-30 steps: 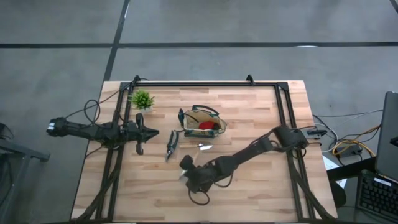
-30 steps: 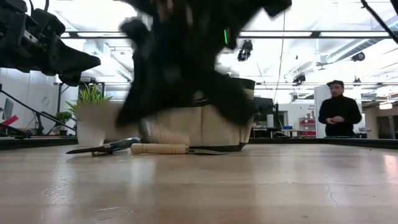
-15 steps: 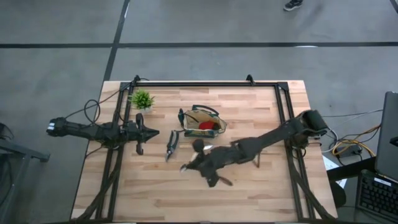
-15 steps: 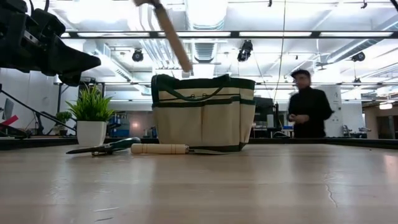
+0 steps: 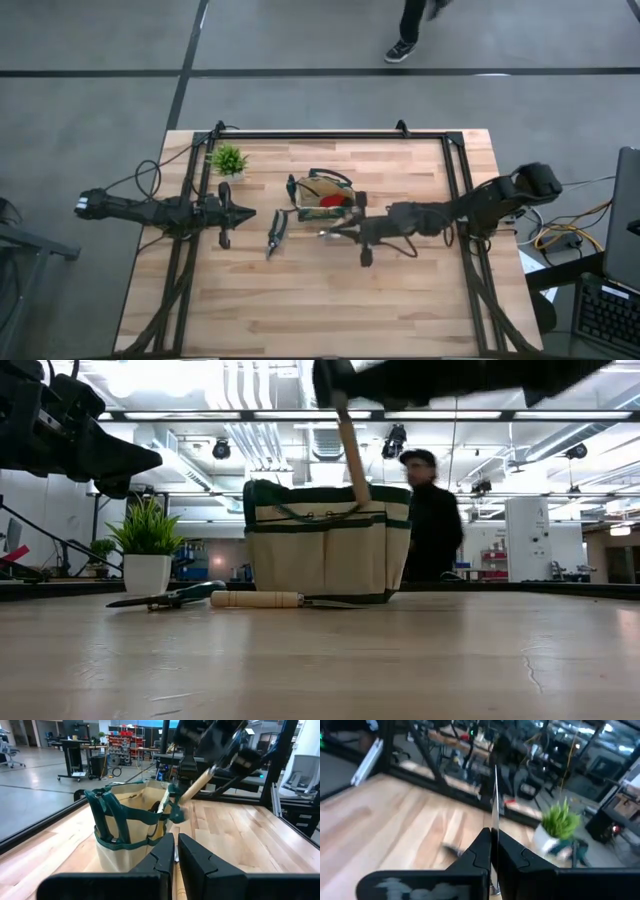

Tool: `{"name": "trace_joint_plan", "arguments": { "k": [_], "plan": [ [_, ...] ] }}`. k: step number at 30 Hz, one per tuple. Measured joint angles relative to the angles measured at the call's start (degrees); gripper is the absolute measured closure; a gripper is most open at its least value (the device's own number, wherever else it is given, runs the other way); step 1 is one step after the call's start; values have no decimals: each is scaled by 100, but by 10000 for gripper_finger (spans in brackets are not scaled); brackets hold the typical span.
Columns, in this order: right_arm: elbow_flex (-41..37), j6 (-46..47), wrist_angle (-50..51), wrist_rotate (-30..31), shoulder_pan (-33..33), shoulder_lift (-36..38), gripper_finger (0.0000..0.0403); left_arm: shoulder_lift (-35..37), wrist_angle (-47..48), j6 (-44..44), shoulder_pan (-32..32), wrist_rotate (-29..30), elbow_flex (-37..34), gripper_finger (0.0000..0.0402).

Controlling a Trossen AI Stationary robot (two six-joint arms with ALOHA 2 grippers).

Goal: Pick & Place Garden tools in Gardening bag
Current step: Put the bottom brown trowel into the green bag

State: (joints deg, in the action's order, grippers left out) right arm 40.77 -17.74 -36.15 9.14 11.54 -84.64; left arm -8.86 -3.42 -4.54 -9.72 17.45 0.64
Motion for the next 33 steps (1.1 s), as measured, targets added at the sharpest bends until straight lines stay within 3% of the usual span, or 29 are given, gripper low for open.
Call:
{"name": "trace_joint_plan", "arguments": {
  "k": [7, 29, 33],
  "plan": [
    [-609, -13, -1085, 2, -258, -56, 395, 0, 0, 0, 0, 1, 0, 371],
    [-730, -24, -1054, 133, -723, -180, 394, -2, 2, 0, 0, 0, 2, 371],
    [-788, 393, -1041, 172, -787, -181, 394, -2, 2, 0, 0, 0, 2, 371]
  ]
}}
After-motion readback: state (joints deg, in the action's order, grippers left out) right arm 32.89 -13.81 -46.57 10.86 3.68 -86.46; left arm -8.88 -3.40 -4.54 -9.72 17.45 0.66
